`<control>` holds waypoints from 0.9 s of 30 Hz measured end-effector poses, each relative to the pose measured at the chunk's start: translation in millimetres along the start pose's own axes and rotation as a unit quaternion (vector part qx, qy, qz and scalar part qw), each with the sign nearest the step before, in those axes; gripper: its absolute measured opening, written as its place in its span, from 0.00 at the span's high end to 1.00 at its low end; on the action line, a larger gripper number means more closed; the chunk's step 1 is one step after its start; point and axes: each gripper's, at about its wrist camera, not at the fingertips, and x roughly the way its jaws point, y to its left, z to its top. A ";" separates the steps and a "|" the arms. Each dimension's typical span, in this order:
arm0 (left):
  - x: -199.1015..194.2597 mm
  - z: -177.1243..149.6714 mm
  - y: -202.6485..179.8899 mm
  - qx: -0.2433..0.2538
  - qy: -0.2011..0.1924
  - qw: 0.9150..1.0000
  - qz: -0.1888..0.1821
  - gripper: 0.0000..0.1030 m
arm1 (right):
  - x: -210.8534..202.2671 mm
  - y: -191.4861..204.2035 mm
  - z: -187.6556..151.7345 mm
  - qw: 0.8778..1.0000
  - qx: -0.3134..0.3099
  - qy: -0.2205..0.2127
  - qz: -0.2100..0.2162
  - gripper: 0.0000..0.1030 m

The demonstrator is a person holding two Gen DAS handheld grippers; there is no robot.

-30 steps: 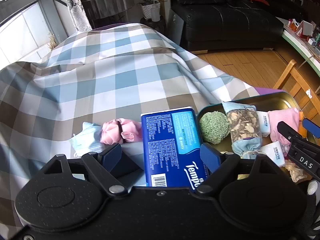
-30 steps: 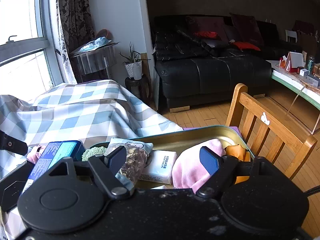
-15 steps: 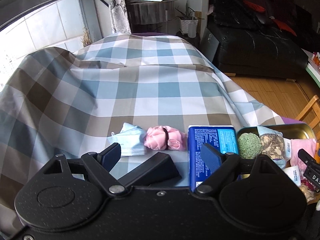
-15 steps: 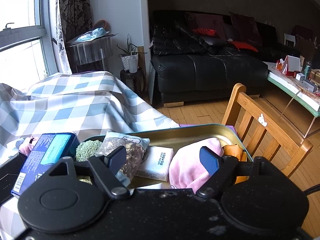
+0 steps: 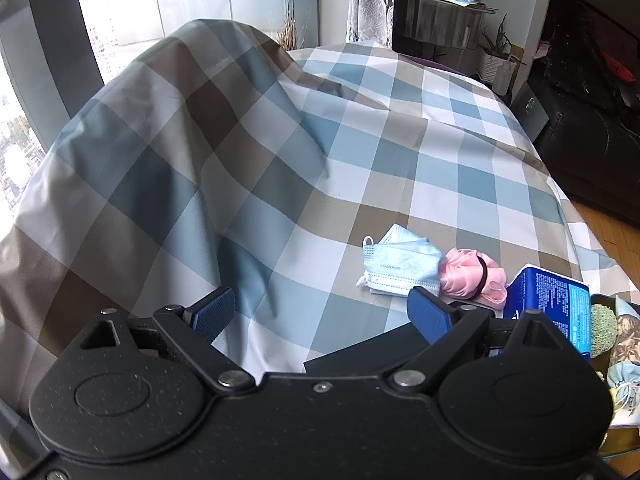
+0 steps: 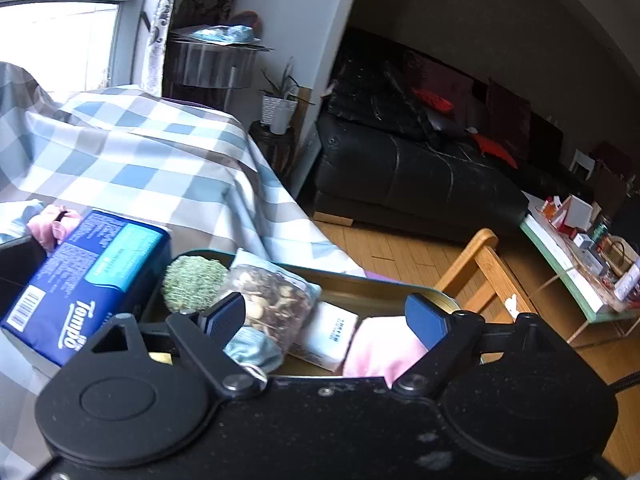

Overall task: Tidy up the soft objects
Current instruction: 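Move left tool to the blue face mask while right tool approaches the pink scrunchie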

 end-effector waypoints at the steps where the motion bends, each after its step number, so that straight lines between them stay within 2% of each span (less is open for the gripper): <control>1: 3.1 -1.2 2.5 -0.001 0.002 1.000 -0.002 0.13 | -1.4 6.1 3.4 1.000 0.006 0.001 0.015 0.14; 7: 21.5 -6.9 8.6 0.019 0.016 0.999 -0.038 0.12 | -6.1 61.8 31.9 0.995 0.034 -0.012 0.090 0.11; 14: 56.6 6.3 -7.9 0.069 0.033 0.995 -0.065 0.11 | -5.9 109.1 61.0 0.990 0.010 -0.032 0.140 0.11; 23: 101.0 25.3 -40.1 0.097 0.056 0.991 -0.073 0.06 | 9.5 107.5 65.4 0.988 0.014 -0.022 0.150 0.11; 26: 116.8 24.6 -44.2 0.091 0.081 0.990 -0.071 0.07 | 14.5 104.7 63.7 0.988 0.020 -0.013 0.151 0.11; 27: 119.9 24.7 -43.4 0.085 0.085 0.990 -0.072 0.12 | 16.3 104.4 63.5 0.988 0.024 -0.010 0.153 0.11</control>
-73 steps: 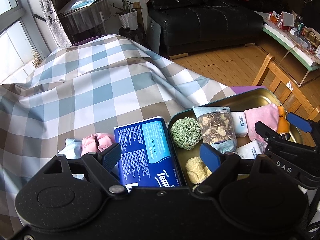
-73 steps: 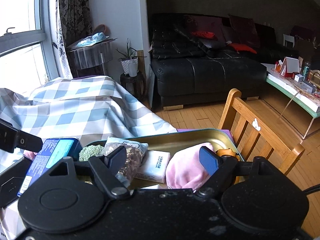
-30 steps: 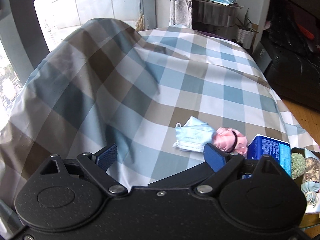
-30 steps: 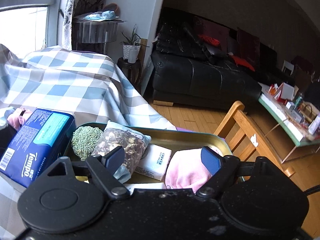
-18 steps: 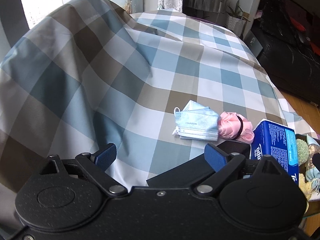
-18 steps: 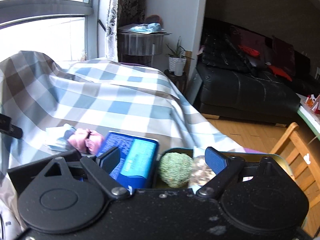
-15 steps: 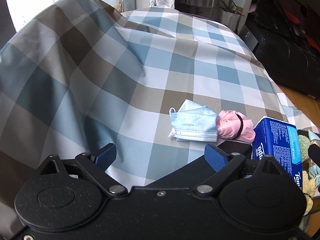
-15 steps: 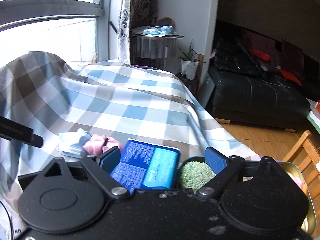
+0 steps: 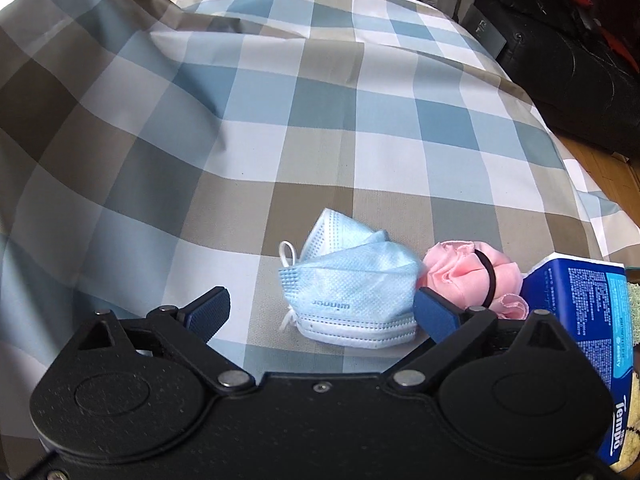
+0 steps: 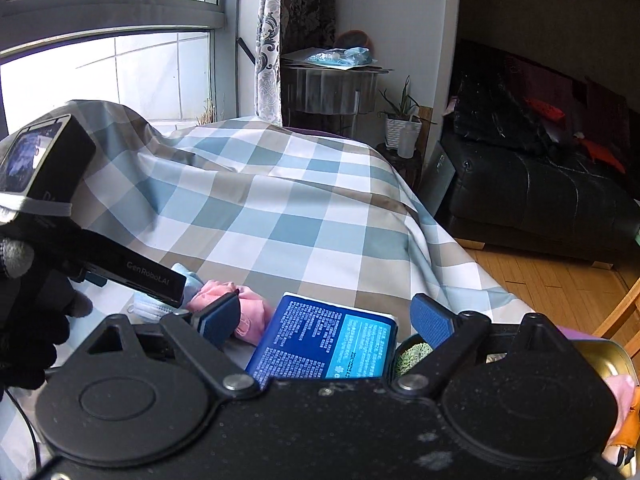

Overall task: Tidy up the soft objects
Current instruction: 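Move left tool to the blue face mask while right tool approaches the pink scrunchie, then close left gripper on the blue face mask while right gripper grasps the pink scrunchie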

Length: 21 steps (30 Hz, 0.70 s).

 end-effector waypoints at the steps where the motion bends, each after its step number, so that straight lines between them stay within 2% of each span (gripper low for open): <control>1: 2.8 0.8 3.1 -0.011 0.004 1.000 -0.002 0.17 | 0.5 -0.8 0.0 1.000 0.003 0.002 0.003 0.11; 2: 4.4 1.8 7.8 -0.026 0.008 1.000 -0.005 0.28 | 0.7 -1.0 0.7 1.000 0.006 0.002 0.005 0.11; 3: 4.8 2.7 12.4 -0.039 0.010 0.999 -0.009 0.35 | 0.4 -0.8 1.7 1.000 0.007 0.002 0.008 0.11; 6: 1.6 4.8 29.2 -0.071 0.011 0.997 -0.018 0.45 | 0.2 1.5 7.0 1.000 0.009 0.005 0.026 0.11; 16: -36.5 -3.5 59.5 -0.091 -0.036 0.995 0.016 0.47 | 36.0 43.5 34.4 0.992 -0.004 0.079 0.101 0.11; 21: -55.3 -12.3 68.2 -0.099 -0.061 0.993 0.024 0.47 | 67.1 74.2 38.1 0.986 -0.018 0.120 0.113 0.11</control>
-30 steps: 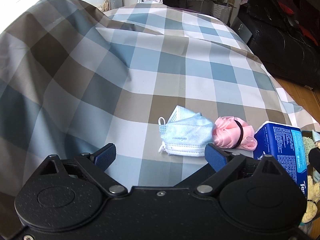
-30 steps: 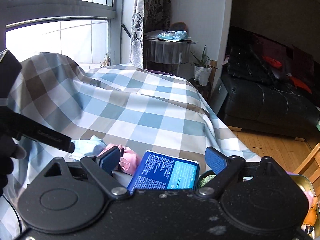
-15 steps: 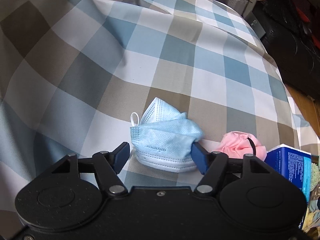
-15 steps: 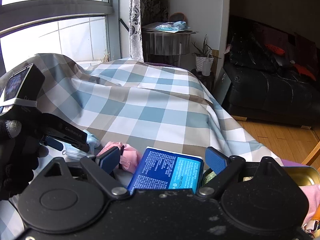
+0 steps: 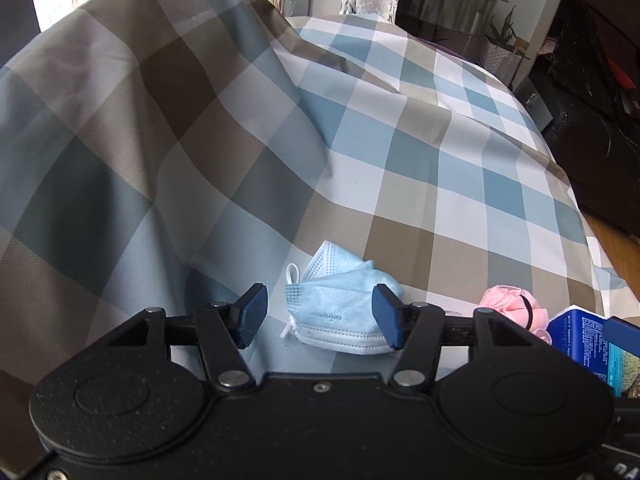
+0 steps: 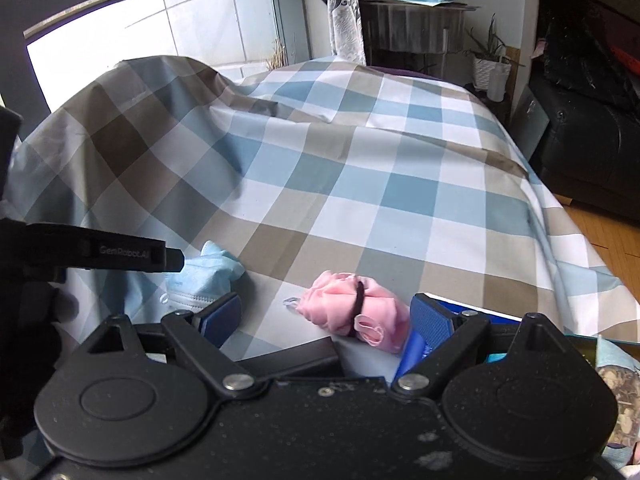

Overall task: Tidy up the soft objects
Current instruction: 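Close left gripper on the blue face mask while right gripper grasps the pink scrunchie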

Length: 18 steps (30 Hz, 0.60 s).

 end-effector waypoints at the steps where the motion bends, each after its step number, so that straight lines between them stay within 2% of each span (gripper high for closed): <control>1: -1.8 -1.0 0.9 0.002 -0.003 1.000 0.003 0.47 | 7.6 4.2 1.5 1.000 -0.005 0.007 -0.003 0.11; 6: -1.5 -5.4 5.6 0.005 0.000 1.000 0.008 0.47 | 46.8 13.0 5.6 0.998 -0.012 0.059 -0.035 0.13; 11: -3.2 -8.4 11.9 0.002 -0.005 1.000 0.008 0.42 | 82.8 -0.6 5.9 0.991 0.033 0.119 -0.050 0.18; 13: -4.3 -8.3 14.7 0.000 -0.008 1.000 0.007 0.39 | 86.0 -3.6 7.7 0.991 0.039 0.113 -0.053 0.24; 16: -4.4 -6.8 20.1 -0.006 -0.010 1.000 0.006 0.38 | 85.1 -5.5 11.9 0.992 0.040 0.107 -0.048 0.50; 18: -3.8 -5.8 23.1 -0.012 -0.010 1.000 0.006 0.35 | 82.8 -9.6 14.6 0.993 0.048 0.099 -0.038 0.56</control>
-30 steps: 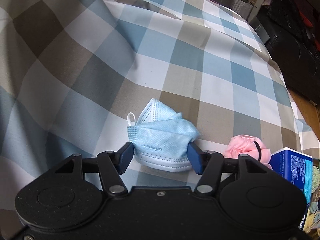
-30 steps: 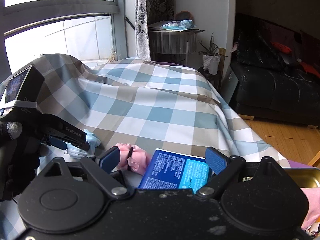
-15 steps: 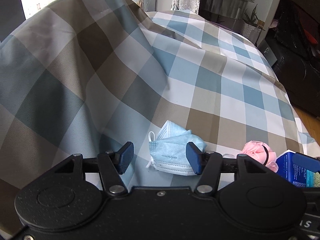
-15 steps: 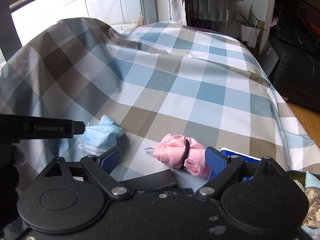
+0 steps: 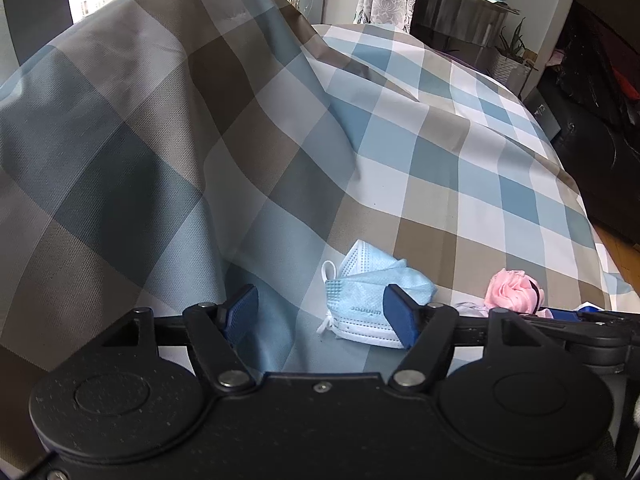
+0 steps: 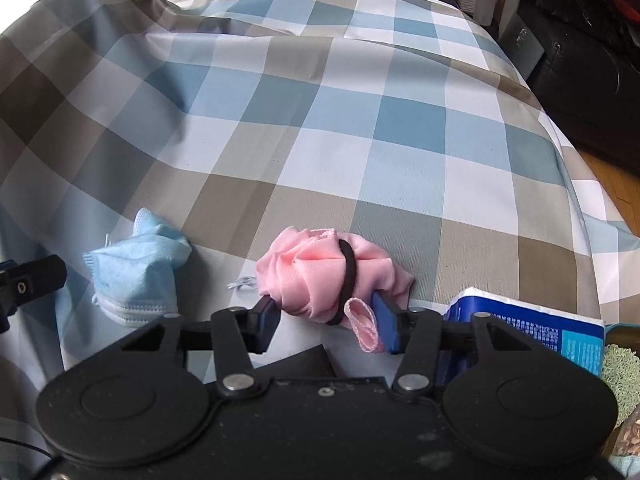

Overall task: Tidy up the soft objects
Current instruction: 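Close left gripper on the blue face mask while right gripper grasps the pink scrunchie, then lift the face mask and pink scrunchie and carry both over the gold tray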

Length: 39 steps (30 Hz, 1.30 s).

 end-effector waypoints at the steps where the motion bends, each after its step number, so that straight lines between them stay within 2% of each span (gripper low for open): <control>1: 0.5 0.4 1.2 -0.002 0.000 1.000 -0.001 0.34 | -1.3 -2.1 0.6 1.000 0.004 -0.002 0.004 0.56; 5: 1.6 1.1 3.5 -0.004 0.002 1.000 -0.002 0.32 | -1.6 -8.0 -1.1 1.000 0.010 0.003 0.013 0.55; 7: 2.5 1.4 2.7 -0.002 0.002 1.000 -0.004 0.28 | 0.9 -7.5 -2.2 1.000 0.007 0.006 0.008 0.51; 9: 3.6 1.5 2.0 0.001 0.003 1.000 -0.006 0.25 | 2.6 -7.3 -1.9 1.000 0.007 0.005 0.004 0.39; 14: 6.3 0.8 -0.4 0.005 0.006 1.000 -0.004 0.25 | 6.1 -4.4 0.0 1.000 0.009 -0.003 0.005 0.29; 16: 7.8 0.4 -1.2 0.006 0.008 1.000 -0.004 0.21 | 7.5 -2.5 -0.2 1.000 0.004 -0.007 -0.002 0.30; 18: 8.8 -0.1 -2.7 0.009 0.008 1.000 -0.005 0.19 | 8.0 -1.0 -1.1 1.000 -0.006 -0.014 -0.014 0.51; 21: 10.5 -0.8 -7.7 0.020 0.007 1.000 -0.005 0.19 | 3.1 -3.4 -3.1 1.000 -0.012 -0.027 -0.010 0.58; 28: 23.6 -1.8 -32.1 0.066 0.003 0.998 0.012 0.13 | -21.6 -25.6 -3.8 0.997 0.029 -0.069 -0.005 0.59; 34: 50.1 0.4 -40.8 0.064 0.034 0.997 0.022 0.14 | -46.1 -37.1 -7.4 0.995 0.041 -0.091 0.006 0.59; 35: 54.6 0.4 -41.8 0.063 0.041 0.997 0.022 0.15 | -50.1 -38.0 -8.5 0.995 0.041 -0.094 0.008 0.59; 38: 60.6 0.5 -40.3 0.052 0.058 0.997 0.009 0.50 | -66.5 -41.2 -13.2 0.993 0.036 -0.110 0.010 0.59; 39: 60.9 1.0 -38.4 0.043 0.064 0.997 0.003 0.50 | -72.0 -42.9 -14.4 0.993 0.034 -0.115 0.009 0.59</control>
